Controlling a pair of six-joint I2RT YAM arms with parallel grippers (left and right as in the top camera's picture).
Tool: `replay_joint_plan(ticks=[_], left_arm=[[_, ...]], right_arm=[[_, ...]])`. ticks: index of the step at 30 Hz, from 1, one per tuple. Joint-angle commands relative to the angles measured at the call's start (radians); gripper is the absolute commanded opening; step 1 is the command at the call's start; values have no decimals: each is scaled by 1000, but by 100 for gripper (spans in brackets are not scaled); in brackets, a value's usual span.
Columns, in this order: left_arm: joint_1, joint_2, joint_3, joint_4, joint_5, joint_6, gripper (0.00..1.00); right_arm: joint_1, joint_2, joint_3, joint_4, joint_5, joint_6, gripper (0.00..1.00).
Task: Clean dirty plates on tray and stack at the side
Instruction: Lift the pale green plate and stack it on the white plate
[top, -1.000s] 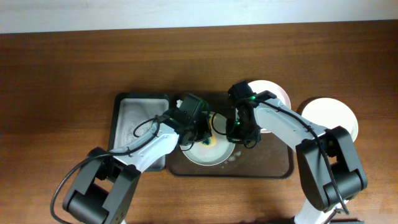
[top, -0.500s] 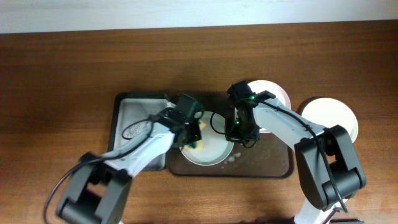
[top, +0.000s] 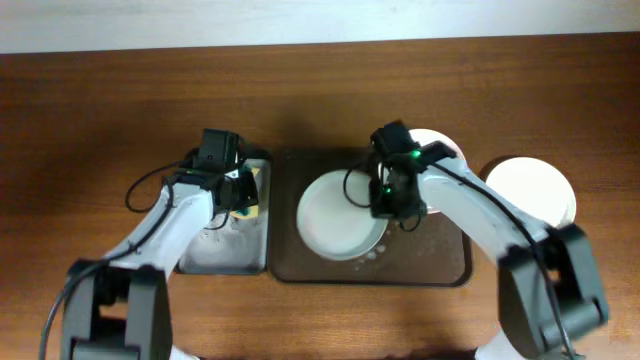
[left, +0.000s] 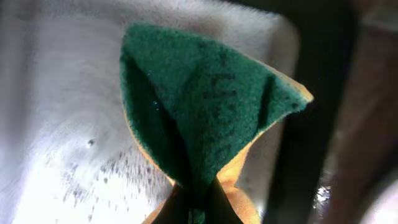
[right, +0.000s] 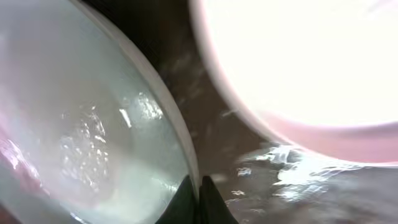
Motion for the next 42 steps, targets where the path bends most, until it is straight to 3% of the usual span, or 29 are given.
replay_joint_plan(ticks=[1,2,3,7,8,9,11,12,14,15,16,22,23,24,25,31,35,37,40,42], left_arm=[[34,76,-1,16,34,51,31],[36,81,-1,15,34,51,52],[36,81,-1,12,34,51,66],[35,82,-1,-103,34,51,74],[35,82,-1,-114,34,51,71],[35,83,-1,-117,35,51,57],[31,86,-1,-134,34,51,51],[28,93,-2,-142,34,51,38],[23,114,-2,-142,34,51,24],[24,122,-2,-145,34,51,8],[24,124,-2,-153,35,50,0],[24,116,4,-197,35,39,0],[25,99,18,-211,34,39,35],[25,84,26,-212,34,39,55],[25,60,37,-212,34,39,61],[24,-43,82,-122,-8,40,68],[14,-43,82,-46,-7,98,72],[-10,-28,78,-43,-12,154,73],[-16,27,77,-43,-11,155,72],[-20,76,77,-46,5,155,63]], right_arm=[[-1,-138,34,-4,291,-42,4],[-1,-170,34,-11,341,-45,4],[-1,-199,34,-17,387,-45,4],[-1,-271,35,-19,418,-71,4],[0,-286,35,-20,443,-71,4],[0,-290,35,-20,458,-84,4],[1,-290,35,-24,469,-97,4],[9,-291,35,-29,492,-97,4],[50,-291,35,-27,584,-97,4],[80,-291,35,-27,632,-98,4],[116,-291,35,-27,689,-115,4],[264,-291,35,-8,919,-116,4],[276,-291,35,-7,958,-116,4],[283,-291,35,-5,981,-116,4],[287,-291,35,-4,993,-116,4],[286,-291,35,23,970,-110,4],[224,-291,35,29,751,1,4],[80,-291,35,29,508,47,4],[-108,-291,35,17,298,47,4],[-292,-291,35,-6,158,47,4]])
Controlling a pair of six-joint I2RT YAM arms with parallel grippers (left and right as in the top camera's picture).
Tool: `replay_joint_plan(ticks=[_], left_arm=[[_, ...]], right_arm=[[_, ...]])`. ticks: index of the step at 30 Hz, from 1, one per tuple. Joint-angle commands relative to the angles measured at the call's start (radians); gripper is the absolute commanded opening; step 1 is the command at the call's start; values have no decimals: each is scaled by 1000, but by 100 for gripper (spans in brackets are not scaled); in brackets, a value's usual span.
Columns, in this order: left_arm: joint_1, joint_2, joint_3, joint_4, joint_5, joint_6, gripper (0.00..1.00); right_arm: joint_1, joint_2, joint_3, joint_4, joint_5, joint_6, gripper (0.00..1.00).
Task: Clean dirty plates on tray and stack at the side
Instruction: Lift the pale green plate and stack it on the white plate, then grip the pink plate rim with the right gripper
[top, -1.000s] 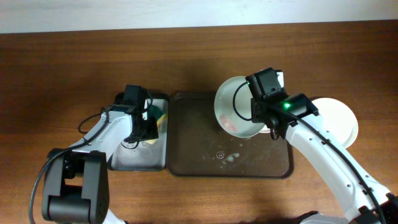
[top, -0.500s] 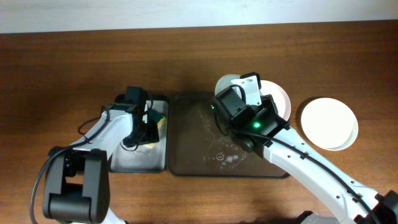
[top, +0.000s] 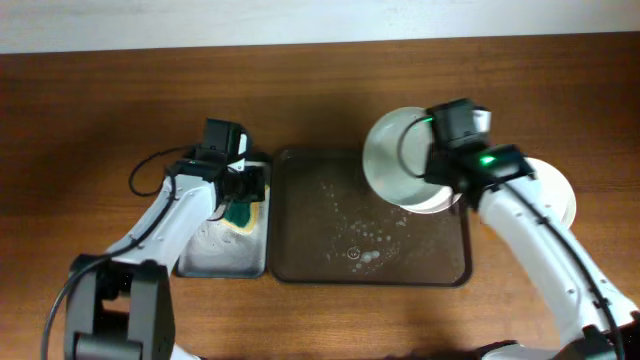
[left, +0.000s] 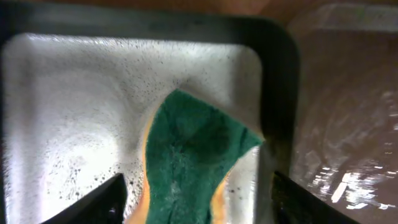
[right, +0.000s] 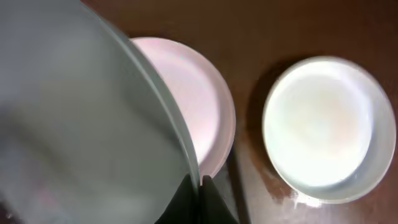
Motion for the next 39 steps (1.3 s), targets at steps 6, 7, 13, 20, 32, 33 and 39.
replay_joint_plan(ticks=[6,7,13,20,32,33,39], left_arm=[[-32,133,5,-10,8,24,29],[-32,133,5,-10,7,24,18],[-31,133,5,-49,-18,13,0],[-31,132,5,-70,-67,-209,0],[-31,132,5,-66,-40,-209,0],[-31,132,5,-67,-40,-209,0],[-34,132,5,-66,-40,-209,0]], right_arm=[[-556,-12,19,-51,-255,24,4],[-621,-2,19,-54,-255,24,4],[-802,127,19,-54,-254,19,4],[-799,164,19,-50,-383,19,44],[-406,313,14,146,-470,-217,45],[-399,330,14,208,-471,-217,40],[-361,406,14,284,-470,-217,27]])
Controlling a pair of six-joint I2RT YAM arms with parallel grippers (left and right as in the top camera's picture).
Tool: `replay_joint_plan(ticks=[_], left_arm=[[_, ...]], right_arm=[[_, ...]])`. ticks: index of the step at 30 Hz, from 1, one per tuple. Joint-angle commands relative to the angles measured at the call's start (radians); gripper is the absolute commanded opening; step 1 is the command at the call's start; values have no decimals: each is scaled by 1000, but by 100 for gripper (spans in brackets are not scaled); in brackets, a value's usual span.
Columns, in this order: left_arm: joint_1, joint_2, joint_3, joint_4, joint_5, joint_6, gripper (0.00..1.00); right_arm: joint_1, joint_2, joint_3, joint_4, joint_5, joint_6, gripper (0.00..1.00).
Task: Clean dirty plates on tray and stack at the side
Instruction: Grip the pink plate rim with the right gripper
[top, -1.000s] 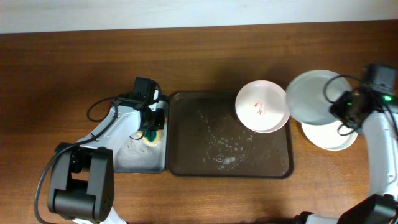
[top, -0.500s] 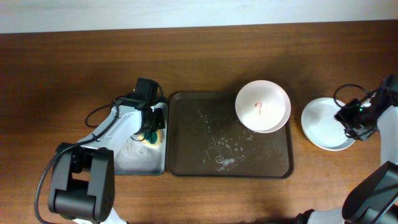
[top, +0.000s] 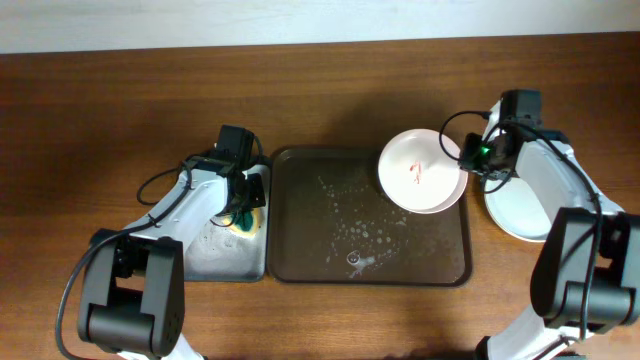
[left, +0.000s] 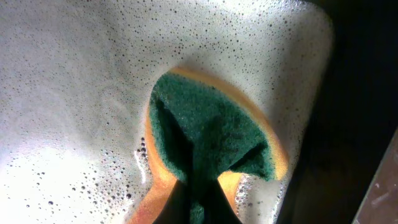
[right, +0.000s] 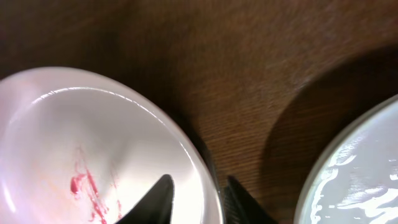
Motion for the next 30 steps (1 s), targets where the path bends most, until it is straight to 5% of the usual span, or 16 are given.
replay_joint_plan(ticks=[1,3,7,16,17,19,23,30], left_arm=[[-4,29,-4,-11,11,-20,0],[-4,29,-4,-11,11,-20,0],[-4,29,-4,-10,11,-20,0],[-4,29,-4,-2,11,-20,0],[-4,29,-4,-2,11,-20,0],[-4,29,-4,-3,12,-20,0],[-4,29,-4,-3,12,-20,0],[22,-85,12,2,4,-17,0]], right_arm=[[27,45,14,6,13,-7,27],[27,67,14,2,14,-7,25],[27,75,14,-32,3,-6,4],[142,74,14,-411,-243,-7,4],[176,74,14,-413,-240,-7,5],[217,74,14,-379,-197,-6,38],[236,75,14,-229,-35,-3,40],[243,75,-34,-198,-100,-3,15]])
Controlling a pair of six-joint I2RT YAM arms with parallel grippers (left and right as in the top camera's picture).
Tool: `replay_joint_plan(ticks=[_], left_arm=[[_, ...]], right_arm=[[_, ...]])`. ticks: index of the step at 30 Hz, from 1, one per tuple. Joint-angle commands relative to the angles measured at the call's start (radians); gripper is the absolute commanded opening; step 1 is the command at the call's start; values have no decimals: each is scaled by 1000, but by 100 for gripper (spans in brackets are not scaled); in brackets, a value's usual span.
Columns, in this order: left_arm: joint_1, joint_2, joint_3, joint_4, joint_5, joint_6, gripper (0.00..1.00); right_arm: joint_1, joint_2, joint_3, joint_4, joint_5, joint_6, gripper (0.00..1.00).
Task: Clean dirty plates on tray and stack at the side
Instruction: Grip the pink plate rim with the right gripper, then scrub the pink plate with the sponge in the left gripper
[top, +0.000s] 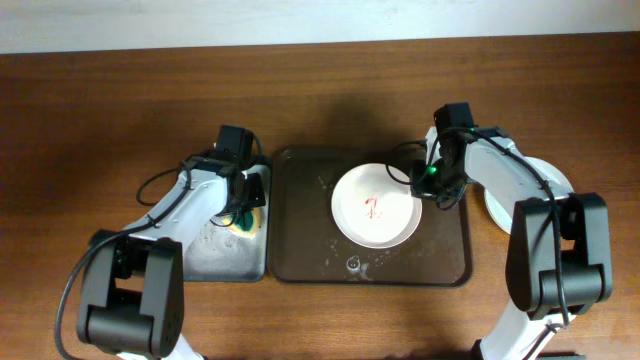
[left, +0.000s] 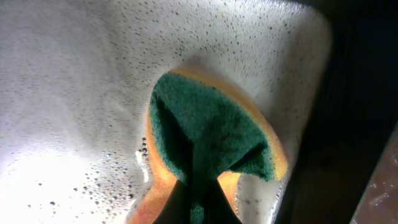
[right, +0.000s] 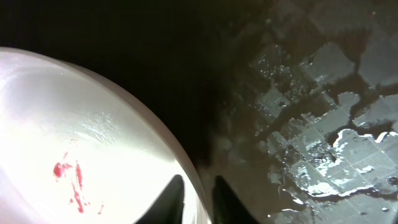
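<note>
A white plate (top: 375, 207) with a red smear lies in the middle of the brown tray (top: 300, 240). My right gripper (top: 432, 180) is shut on its right rim; in the right wrist view the fingers (right: 173, 193) straddle the edge of the plate (right: 81, 137) over the wet tray (right: 298, 124). My left gripper (top: 240, 205) is shut on the green and yellow sponge (left: 205, 130), pressed into the foam of the soapy basin (left: 62, 93). A clean white plate stack (top: 552, 182) sits on the table right of the tray, partly behind my right arm.
The metal basin (top: 215, 250) stands against the tray's left side. Water and suds lie on the tray floor near its front edge. Bare wooden table surrounds everything, with a wall edge at the back.
The stained plate has moved from the tray's right end to its middle, with my right gripper on its rim. The left gripper still holds the sponge in the foam.
First my right gripper held a white plate on the tray and the left held the sponge over the basin. Then that plate was lifted at the right and the sponge lay released. Then the plate lay on the side stack, the sponge was regripped, and now the stained plate sits mid-tray.
</note>
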Motion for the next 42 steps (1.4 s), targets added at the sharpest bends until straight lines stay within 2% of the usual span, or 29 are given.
replay_joint_plan(ticks=[1,3,4,8,11,16,20,31,34,35,36,37,38,39,40,41,42], left_arm=[[25,-112,13,3,3,-9,0],[28,-163,13,3,4,-9,0],[28,-199,13,2,5,-9,0],[28,-284,13,5,11,-4,0],[28,-324,13,34,11,57,0],[28,-394,13,213,6,253,0],[28,-465,13,298,3,269,0],[28,-506,13,282,3,269,0],[28,-488,10,203,4,267,0],[28,-462,2,145,4,229,0],[28,-438,-1,101,5,188,0],[28,-417,-1,69,15,152,0],[27,-389,-1,51,90,141,0],[26,-377,-1,61,181,140,0],[19,-369,-1,77,242,140,0],[4,-361,-1,93,278,140,0],[-21,-352,-1,102,290,124,0]], right_arm=[[19,8,-62,4,-22,3,11],[27,8,-84,6,-22,3,9],[33,8,-97,5,-23,3,4],[61,8,-104,8,-22,3,4],[70,8,-104,20,-22,3,4],[70,8,-104,24,-21,3,4],[70,8,-104,24,-18,3,4],[70,8,-104,32,-20,3,4],[92,8,-104,16,-145,2,4],[125,8,-104,16,-153,3,4],[143,8,-104,18,-146,3,4],[155,8,-104,20,-126,3,13],[164,8,-104,33,-76,3,24],[164,8,-104,44,-62,3,26],[161,8,-104,56,-58,3,25],[160,8,-104,72,-58,3,19],[161,8,-104,82,-59,4,4]])
